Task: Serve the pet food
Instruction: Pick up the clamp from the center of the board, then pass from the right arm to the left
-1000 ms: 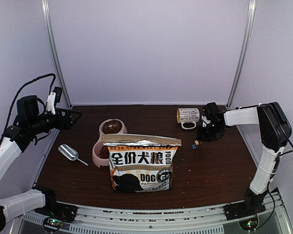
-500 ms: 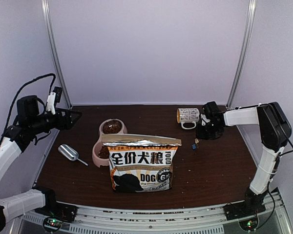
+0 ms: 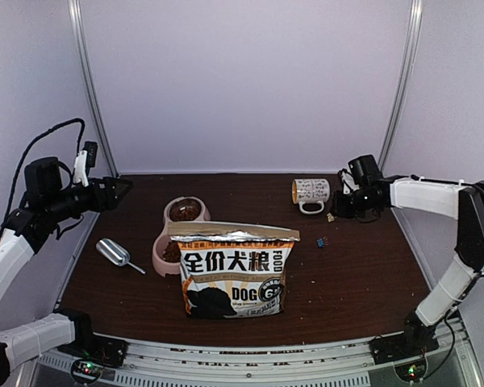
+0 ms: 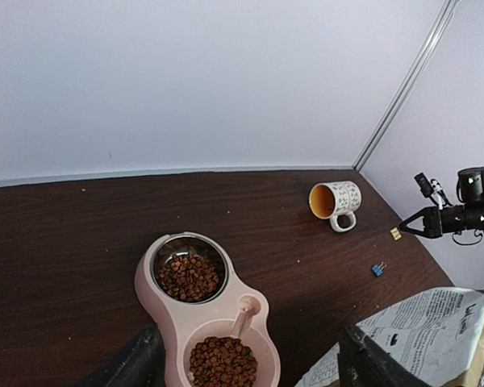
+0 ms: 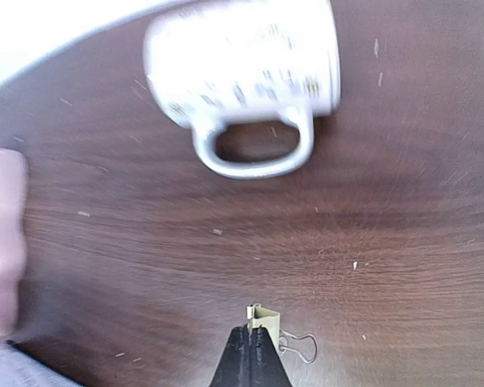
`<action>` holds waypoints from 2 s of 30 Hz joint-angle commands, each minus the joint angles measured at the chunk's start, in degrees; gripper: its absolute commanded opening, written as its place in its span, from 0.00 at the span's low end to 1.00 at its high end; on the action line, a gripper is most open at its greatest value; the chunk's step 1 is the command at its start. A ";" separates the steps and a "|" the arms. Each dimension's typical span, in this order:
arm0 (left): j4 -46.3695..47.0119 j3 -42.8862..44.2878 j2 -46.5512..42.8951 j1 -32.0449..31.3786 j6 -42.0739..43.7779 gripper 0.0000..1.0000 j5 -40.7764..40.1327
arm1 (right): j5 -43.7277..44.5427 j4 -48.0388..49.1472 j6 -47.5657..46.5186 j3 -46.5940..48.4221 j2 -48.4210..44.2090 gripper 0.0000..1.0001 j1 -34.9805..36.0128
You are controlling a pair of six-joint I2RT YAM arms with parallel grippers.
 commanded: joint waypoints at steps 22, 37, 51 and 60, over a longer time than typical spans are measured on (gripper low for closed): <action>1.31 17.52 11.10 -35.50 1.96 0.72 4.06 | -18.30 -1.23 -12.05 9.29 -27.30 0.00 30.65; 1.03 19.33 19.83 -42.93 3.51 0.73 12.45 | -24.48 -2.25 -14.04 18.32 -17.11 0.00 41.15; 1.74 21.84 24.36 -45.55 4.08 0.35 16.49 | -25.48 -3.49 -15.15 20.54 -13.99 0.00 42.40; 2.17 21.57 25.05 -45.98 4.29 0.25 18.34 | -25.37 -3.54 -15.40 20.91 -13.92 0.00 42.40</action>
